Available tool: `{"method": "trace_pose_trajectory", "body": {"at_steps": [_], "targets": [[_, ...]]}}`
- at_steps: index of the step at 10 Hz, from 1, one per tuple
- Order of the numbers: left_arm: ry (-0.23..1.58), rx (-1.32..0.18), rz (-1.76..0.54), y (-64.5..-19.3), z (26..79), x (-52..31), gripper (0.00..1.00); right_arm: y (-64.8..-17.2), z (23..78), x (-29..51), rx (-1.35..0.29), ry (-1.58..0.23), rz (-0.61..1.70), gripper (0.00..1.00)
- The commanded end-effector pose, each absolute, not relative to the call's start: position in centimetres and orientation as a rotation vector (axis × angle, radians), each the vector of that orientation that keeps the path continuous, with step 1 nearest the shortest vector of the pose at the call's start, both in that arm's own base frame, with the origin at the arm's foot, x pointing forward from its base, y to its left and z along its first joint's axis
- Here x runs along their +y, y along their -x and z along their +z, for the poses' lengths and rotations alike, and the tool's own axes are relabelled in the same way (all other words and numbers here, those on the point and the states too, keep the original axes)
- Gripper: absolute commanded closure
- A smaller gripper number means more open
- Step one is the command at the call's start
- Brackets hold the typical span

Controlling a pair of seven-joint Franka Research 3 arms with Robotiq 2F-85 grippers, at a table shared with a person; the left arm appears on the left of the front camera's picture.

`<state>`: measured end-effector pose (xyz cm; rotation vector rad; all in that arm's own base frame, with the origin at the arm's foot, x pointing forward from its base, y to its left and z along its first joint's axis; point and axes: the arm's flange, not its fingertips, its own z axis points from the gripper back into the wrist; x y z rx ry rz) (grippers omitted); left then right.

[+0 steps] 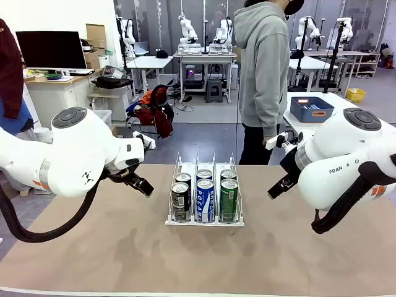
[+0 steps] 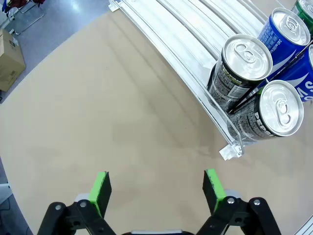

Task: Fill the beverage cans into the dispenser.
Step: Pick up the Sprite handed by the human.

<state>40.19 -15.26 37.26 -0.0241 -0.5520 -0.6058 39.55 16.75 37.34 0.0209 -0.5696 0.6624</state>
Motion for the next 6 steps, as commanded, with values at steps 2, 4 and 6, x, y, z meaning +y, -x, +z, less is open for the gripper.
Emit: {"method": "trace_pose_trajectory", "body": {"at_steps": [2,4,6], "targets": [[0.024,-0.552,-0.603,-40.22,37.25,-15.17,0.0,-39.55,37.34,16.74,-0.57,-0.021,0.662,0.0],[0.024,-0.552,-0.603,-40.22,37.25,-15.17,0.0,-39.55,37.34,16.74,-0.57,-0.021,0.662,0.0],[0.024,-0.552,-0.603,-40.22,37.25,-15.17,0.0,-39.55,37.34,16.74,-0.57,-0.021,0.662,0.0]]}}
